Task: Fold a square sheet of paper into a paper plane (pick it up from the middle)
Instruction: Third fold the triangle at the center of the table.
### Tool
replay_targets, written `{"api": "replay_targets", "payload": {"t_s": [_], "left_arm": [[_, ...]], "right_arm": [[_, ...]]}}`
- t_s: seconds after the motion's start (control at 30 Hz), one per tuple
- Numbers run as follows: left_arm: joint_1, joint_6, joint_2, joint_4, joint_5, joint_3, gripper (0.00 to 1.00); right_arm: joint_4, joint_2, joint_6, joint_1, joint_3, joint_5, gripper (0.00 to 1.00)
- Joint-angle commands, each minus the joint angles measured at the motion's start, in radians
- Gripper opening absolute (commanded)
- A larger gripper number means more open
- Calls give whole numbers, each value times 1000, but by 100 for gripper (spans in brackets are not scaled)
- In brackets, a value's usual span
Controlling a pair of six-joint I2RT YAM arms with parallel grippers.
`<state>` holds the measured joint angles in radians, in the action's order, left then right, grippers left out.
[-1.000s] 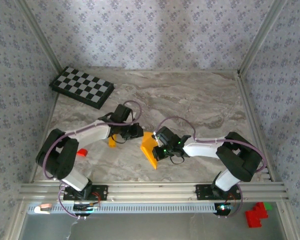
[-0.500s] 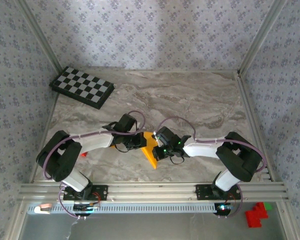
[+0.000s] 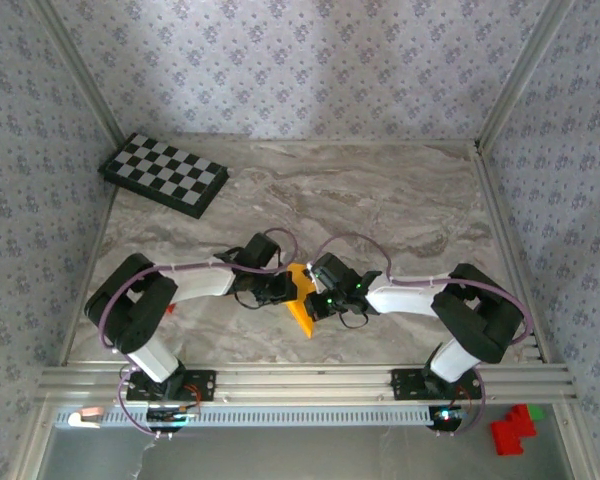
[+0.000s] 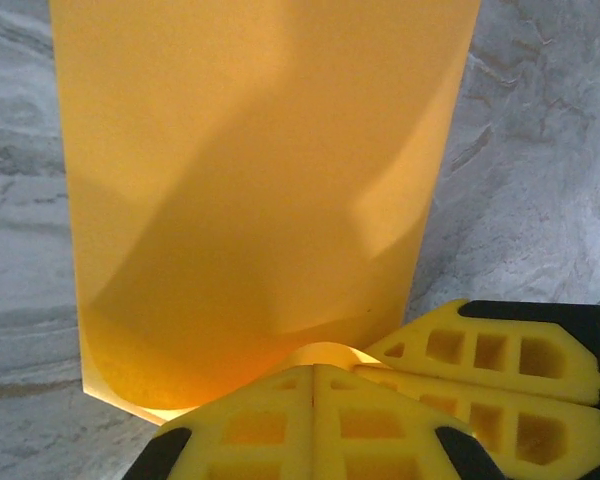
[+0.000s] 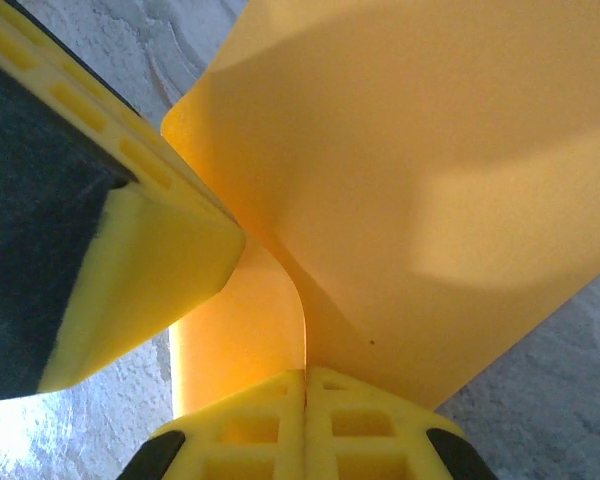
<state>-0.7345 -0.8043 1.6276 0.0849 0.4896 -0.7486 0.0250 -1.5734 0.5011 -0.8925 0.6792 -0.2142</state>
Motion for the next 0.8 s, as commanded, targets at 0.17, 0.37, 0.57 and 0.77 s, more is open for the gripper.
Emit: {"api": "replay_targets", "payload": {"t_s": [0.17,0.37,0.57,0.77], "left_arm": [[7,42,29,26,-24,29,0],[7,44,-26,50,-13,14,0],[-28,6,-68,39,2,26,2],[-35,-6,-43,14,-12,47,2]], "right_arm": [[73,-60,16,-10,-35,35,5],[78,-65,17,-13,-34,38,5],[82,-65,17,-12,-30,38,5],[83,-68,20,-13,-27,38,5]]}}
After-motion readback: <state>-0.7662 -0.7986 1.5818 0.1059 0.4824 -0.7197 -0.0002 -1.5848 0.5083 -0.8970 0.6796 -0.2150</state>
